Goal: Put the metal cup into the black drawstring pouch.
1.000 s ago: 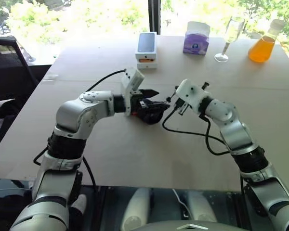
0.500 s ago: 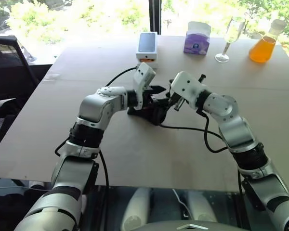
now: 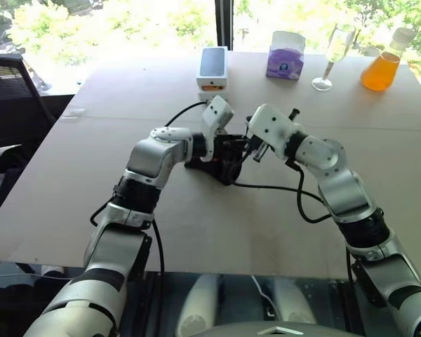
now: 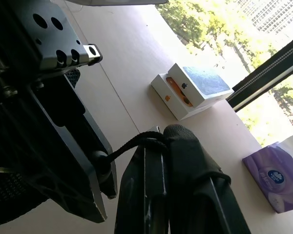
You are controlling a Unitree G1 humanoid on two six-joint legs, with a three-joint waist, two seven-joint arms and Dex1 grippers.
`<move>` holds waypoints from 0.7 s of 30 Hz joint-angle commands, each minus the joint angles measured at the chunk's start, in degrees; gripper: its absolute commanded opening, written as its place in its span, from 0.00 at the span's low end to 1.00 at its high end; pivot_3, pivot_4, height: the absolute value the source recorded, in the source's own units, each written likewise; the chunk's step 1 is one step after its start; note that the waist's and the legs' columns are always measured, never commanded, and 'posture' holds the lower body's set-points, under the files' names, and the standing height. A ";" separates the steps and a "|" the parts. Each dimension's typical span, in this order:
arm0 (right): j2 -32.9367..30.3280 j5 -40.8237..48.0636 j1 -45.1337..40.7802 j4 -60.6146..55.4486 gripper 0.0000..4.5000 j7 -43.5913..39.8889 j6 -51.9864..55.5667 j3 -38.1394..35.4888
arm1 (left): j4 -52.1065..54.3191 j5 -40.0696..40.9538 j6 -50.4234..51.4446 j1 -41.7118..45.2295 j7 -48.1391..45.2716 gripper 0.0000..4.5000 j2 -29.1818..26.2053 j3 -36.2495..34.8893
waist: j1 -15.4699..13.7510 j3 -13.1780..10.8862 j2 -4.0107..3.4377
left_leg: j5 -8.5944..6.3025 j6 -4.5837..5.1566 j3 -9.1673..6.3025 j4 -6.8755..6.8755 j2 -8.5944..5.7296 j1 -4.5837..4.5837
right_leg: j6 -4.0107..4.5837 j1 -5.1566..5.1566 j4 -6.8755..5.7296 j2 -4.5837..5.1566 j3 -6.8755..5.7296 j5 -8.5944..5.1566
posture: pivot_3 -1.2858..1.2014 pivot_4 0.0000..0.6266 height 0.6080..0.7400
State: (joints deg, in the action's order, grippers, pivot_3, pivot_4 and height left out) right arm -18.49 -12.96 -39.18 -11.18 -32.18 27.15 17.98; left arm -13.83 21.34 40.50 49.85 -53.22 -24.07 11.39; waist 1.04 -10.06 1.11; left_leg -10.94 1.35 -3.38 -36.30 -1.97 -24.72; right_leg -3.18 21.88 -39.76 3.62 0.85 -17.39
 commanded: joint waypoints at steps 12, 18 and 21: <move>-1.04 6.80 -5.23 16.00 0.00 12.21 1.35 -20.77 | 14.43 2.70 11.89 -7.84 1.71 0.04 -4.38 -2.30 | -0.04 0.00 0.00 | 0.00 -0.01 0.00 0.01 0.01 0.01 | 0.00 0.00 -0.01 0.02 0.02 0.00 | 0.52 0.24 1.00; -4.02 10.01 -5.45 26.76 0.00 14.19 -2.58 -23.40 | 17.51 1.92 13.61 -13.14 4.42 0.04 -7.02 -2.30 | 0.28 -0.03 -0.05 | -0.01 0.02 0.07 0.02 0.03 0.05 | 0.00 -0.01 -0.03 0.01 0.10 0.00 | 0.52 0.24 1.00; -5.66 10.14 -4.32 30.49 0.00 14.13 -4.78 -22.36 | 18.56 1.61 14.26 -15.38 5.88 0.04 -7.99 -2.27 | 0.65 -0.03 -0.05 | -0.07 0.11 0.07 0.01 0.03 0.05 | 0.00 -0.01 -0.04 0.01 0.09 0.00 | 0.52 0.24 1.00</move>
State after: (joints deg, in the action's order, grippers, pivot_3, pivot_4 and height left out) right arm -18.31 -1.32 -42.79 17.12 -23.16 23.67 2.56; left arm 4.35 24.37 52.16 37.52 -47.43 -28.02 9.71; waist 1.69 -10.09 1.06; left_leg -11.00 1.46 -3.32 -36.29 -1.95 -24.68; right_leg -3.18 21.87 -39.79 3.64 0.93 -17.39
